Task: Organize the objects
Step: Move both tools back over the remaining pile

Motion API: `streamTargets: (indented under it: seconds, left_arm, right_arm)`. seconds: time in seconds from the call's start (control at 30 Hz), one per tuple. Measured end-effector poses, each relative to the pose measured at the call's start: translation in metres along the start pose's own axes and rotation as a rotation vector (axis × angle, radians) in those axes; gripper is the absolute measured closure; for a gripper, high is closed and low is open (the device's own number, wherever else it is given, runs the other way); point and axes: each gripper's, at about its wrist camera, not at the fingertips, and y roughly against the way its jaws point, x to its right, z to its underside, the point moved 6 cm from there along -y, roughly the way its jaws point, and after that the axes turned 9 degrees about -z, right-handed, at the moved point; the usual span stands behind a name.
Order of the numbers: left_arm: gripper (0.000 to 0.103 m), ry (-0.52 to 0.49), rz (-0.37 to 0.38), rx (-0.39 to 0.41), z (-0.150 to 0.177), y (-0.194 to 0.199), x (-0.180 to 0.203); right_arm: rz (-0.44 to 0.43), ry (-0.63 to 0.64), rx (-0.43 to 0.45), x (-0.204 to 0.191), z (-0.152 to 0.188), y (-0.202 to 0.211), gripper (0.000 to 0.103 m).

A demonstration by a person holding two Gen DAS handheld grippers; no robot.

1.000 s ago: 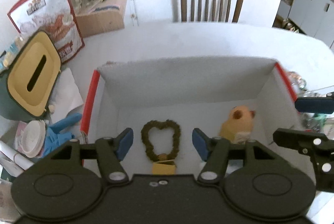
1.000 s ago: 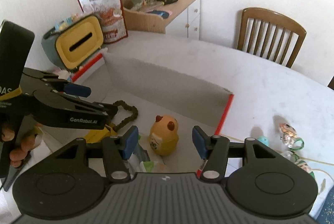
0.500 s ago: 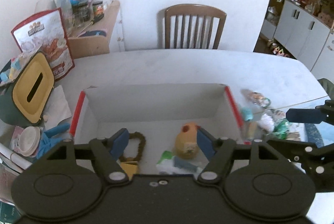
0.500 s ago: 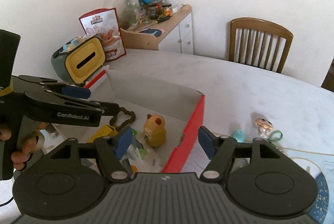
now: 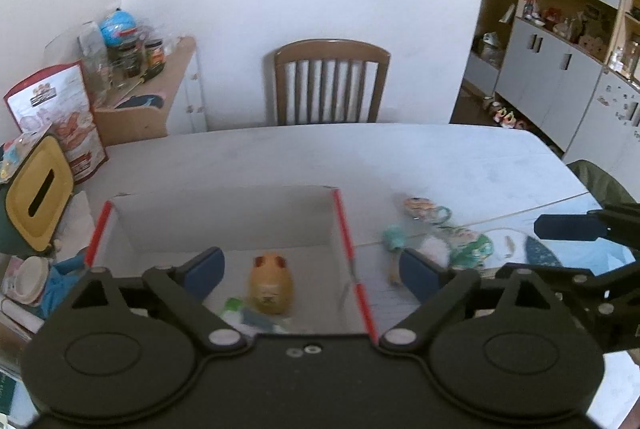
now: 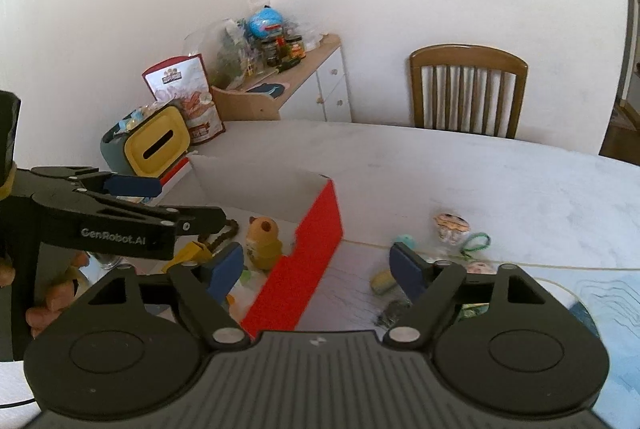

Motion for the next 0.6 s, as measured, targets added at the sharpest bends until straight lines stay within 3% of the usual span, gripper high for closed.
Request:
streamTargets:
  seconds: [0.3,0.6]
  left_arm:
    - [0.001,-0.016,0.035,0.010,0.005,0.009,0.045]
    - [0.001,-0.007,0.098,-0.023,0.015,-0.004,0.086]
  right_arm:
    - [0.019,-0.022,0.032,0.043,0.013,0.036,0.020]
    - [0.108,-0.101,0.037,0.111,0.035,0.057,0.019]
